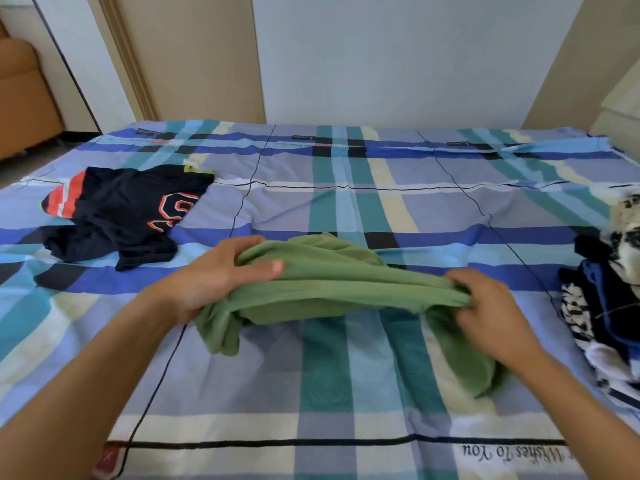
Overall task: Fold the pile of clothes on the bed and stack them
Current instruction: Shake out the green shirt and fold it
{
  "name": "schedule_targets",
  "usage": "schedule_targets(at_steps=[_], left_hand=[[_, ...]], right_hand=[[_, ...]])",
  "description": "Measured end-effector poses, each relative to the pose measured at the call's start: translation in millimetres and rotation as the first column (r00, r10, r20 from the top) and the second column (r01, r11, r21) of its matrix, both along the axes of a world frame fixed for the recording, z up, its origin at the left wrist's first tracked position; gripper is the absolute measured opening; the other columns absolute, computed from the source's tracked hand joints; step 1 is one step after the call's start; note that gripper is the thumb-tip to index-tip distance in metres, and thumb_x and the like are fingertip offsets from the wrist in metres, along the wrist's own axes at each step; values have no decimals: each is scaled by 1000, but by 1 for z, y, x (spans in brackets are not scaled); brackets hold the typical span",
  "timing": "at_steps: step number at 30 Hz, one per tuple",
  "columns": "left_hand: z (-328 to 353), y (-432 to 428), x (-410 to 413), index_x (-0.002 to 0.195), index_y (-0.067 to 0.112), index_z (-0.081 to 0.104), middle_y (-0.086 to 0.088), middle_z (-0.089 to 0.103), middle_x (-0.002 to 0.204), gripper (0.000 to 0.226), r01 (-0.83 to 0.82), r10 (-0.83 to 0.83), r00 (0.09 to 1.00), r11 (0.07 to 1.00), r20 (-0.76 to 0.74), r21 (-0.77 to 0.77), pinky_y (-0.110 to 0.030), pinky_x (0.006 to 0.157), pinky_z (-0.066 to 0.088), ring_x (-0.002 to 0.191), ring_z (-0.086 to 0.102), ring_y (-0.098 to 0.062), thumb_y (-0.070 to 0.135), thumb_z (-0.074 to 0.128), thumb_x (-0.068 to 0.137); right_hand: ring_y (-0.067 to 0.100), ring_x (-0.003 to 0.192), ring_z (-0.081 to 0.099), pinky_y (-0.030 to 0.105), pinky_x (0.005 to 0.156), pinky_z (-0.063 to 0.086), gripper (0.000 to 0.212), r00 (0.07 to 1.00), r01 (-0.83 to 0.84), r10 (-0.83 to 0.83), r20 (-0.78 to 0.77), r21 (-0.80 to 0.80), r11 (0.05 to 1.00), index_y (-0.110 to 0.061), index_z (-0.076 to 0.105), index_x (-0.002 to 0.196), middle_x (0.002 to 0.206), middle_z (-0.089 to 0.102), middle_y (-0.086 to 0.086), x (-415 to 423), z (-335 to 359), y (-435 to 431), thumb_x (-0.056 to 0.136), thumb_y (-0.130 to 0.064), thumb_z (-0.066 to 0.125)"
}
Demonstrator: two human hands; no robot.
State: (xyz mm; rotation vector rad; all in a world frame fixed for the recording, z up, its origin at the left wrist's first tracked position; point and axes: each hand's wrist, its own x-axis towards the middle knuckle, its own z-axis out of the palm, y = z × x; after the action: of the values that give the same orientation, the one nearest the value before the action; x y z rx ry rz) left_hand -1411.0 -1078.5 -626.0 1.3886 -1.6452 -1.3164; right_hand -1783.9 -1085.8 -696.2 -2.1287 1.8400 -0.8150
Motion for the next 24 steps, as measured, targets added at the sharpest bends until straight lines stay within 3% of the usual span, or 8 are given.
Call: schedule_targets(at_steps=[3, 5, 9, 13, 16, 19, 21, 24], left_hand=[[-16, -9, 12, 112, 33, 52, 7, 67, 96, 84, -15, 131, 817, 978, 561, -207, -31, 78, 52, 88, 66, -12, 82, 75, 48], [-35, -6, -1, 134, 36, 42, 8, 57, 120, 105, 126, 232, 649, 907, 725, -402, -39, 95, 44, 112, 56, -17, 95, 57, 48], [-65, 12, -51, 157, 30, 19, 9, 26, 157, 116, 424, 8, 745, 767, 667, -481, -43, 121, 22, 145, 27, -14, 88, 59, 65], [-62, 27, -103, 157, 30, 17, 15, 29, 157, 112, 311, -92, 919, 766, 383, -562, -32, 118, 29, 144, 31, -7, 61, 80, 69], [-42, 24, -134, 140, 35, 43, 16, 63, 124, 83, 187, -66, 971, 815, 232, -549, -34, 99, 49, 113, 61, -9, 41, 83, 67], [-15, 11, -147, 91, 28, 66, 9, 69, 81, 29, 203, -27, 912, 896, 409, -394, -42, 77, 56, 79, 67, -17, 42, 71, 67], [2, 5, -149, 79, 13, 69, 0, 69, 73, 21, 181, -74, 917, 953, 391, -243, -37, 75, 57, 69, 65, -18, 33, 72, 79], [33, 7, -145, 93, 6, 72, -7, 77, 87, 18, 66, -60, 992, 997, 114, -45, -35, 78, 59, 80, 74, -24, 23, 72, 89]], right_hand=[[16, 72, 63, 30, 68, 46, 39, 900, 27, -79, 428, 127, 992, -26, 64, 84, 79, 72, -2, -4, 21, 2, 79, 13, 64], [19, 70, 64, 30, 68, 48, 24, 789, -68, -74, 610, 207, 976, -21, 66, 85, 81, 71, 4, 2, 34, 7, 87, 4, 66], [17, 71, 66, 25, 63, 52, 22, 651, -301, -35, 758, 300, 905, -18, 69, 85, 80, 70, 4, 27, 47, 24, 92, 1, 60], [16, 74, 65, 26, 67, 51, 21, 666, -401, 70, 743, 276, 873, -22, 69, 84, 83, 69, 4, 50, 53, 32, 90, -1, 65], [11, 61, 58, 20, 59, 48, 20, 736, -277, 95, 670, 171, 945, -16, 62, 87, 75, 67, 4, 60, 58, 31, 82, 0, 73], [11, 54, 50, 23, 56, 43, 28, 812, -20, -10, 584, 45, 999, -22, 57, 91, 73, 67, 1, 50, 51, 21, 76, -7, 76], [10, 60, 54, 23, 62, 44, 31, 814, 128, -84, 575, -37, 991, -27, 56, 94, 75, 68, 0, 34, 41, 15, 77, -7, 74], [10, 84, 65, 28, 80, 50, 35, 704, 229, -172, 689, 9, 973, -22, 55, 108, 87, 71, -3, 10, 31, 10, 81, -15, 76]])
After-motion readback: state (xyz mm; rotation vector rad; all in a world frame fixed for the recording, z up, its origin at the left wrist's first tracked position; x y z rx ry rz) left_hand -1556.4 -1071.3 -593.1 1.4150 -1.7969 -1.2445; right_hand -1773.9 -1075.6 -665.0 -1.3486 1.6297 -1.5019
